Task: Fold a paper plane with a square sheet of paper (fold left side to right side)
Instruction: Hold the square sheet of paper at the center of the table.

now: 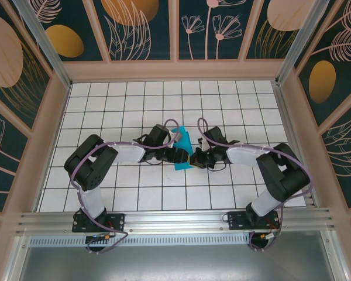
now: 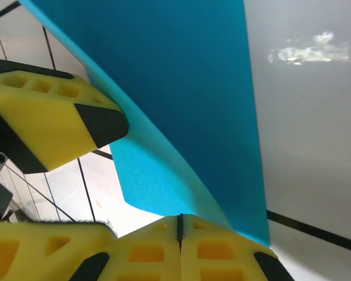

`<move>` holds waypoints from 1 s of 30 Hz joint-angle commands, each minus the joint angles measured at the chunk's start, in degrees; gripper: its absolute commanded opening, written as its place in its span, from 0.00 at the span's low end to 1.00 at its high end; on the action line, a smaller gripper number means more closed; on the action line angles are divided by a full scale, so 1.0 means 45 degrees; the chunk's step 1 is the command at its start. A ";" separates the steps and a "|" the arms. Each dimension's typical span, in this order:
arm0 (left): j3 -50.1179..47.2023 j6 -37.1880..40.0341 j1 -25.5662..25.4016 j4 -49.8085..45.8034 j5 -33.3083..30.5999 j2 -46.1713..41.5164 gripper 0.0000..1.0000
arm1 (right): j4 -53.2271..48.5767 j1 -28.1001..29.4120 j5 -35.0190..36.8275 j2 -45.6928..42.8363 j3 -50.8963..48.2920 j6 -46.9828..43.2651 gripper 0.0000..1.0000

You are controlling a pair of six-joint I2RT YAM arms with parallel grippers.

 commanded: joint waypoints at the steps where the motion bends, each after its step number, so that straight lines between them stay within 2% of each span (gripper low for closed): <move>1: -0.0330 -0.0186 -0.0041 -0.0403 -0.0199 -0.0002 0.63 | 0.0184 0.0104 0.0287 0.0487 0.0436 0.0096 0.06; 10: 0.0008 -0.0371 -0.0034 -0.0443 -0.0054 -0.0244 0.64 | -0.1008 0.0148 0.1695 0.1275 0.0254 -0.0178 0.06; 19: 0.0915 -0.0163 0.0259 -0.1160 -0.0558 -0.0055 0.66 | -0.1311 0.0157 0.1859 0.1545 -0.0010 -0.0354 0.06; 30: 0.1355 0.0170 0.0672 -0.0760 -0.0817 0.0608 0.67 | -0.1561 0.0165 0.2073 0.1699 -0.0067 -0.0552 0.06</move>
